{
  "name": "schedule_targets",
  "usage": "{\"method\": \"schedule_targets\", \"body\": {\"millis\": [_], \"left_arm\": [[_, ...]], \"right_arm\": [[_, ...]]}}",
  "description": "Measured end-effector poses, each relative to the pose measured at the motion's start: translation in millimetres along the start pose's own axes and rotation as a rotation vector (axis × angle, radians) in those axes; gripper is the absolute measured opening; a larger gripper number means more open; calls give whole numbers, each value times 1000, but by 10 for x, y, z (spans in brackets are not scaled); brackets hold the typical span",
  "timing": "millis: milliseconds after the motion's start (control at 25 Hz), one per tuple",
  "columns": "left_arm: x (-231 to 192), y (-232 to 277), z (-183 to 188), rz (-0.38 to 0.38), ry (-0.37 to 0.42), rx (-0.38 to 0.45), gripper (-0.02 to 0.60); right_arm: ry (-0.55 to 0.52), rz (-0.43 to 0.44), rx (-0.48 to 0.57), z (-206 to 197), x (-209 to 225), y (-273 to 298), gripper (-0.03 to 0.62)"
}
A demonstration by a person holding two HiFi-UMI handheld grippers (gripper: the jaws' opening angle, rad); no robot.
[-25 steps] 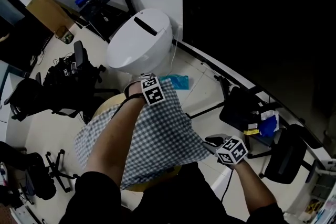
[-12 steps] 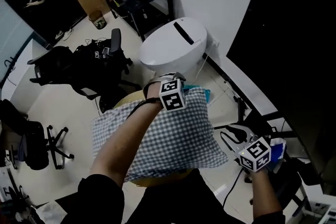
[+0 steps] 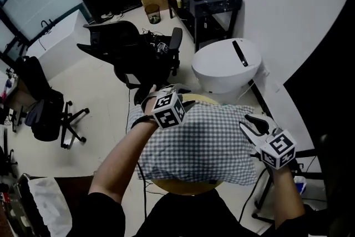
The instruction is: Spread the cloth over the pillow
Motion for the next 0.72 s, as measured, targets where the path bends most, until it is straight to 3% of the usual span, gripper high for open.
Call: {"method": "schedule_targets", "body": {"millis": [440,720], "left_arm": [[-417,-956,-1789,164,-297,-231,137],[-578,-851,-2840,102,-488,-258,137]], "right_arm": [[-126,268,-25,616,-345,1264,129],[-102,257,-71,631,-599,1789,129]]}}
Point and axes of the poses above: the fingertips, and each gripper's own axes: y forward along the fingers, x to its right, z out of its top, the point moved 5 cm from there along -y, backward along the fingers, and after that the axes turned 9 degrees about z, right-handed, at the moved point
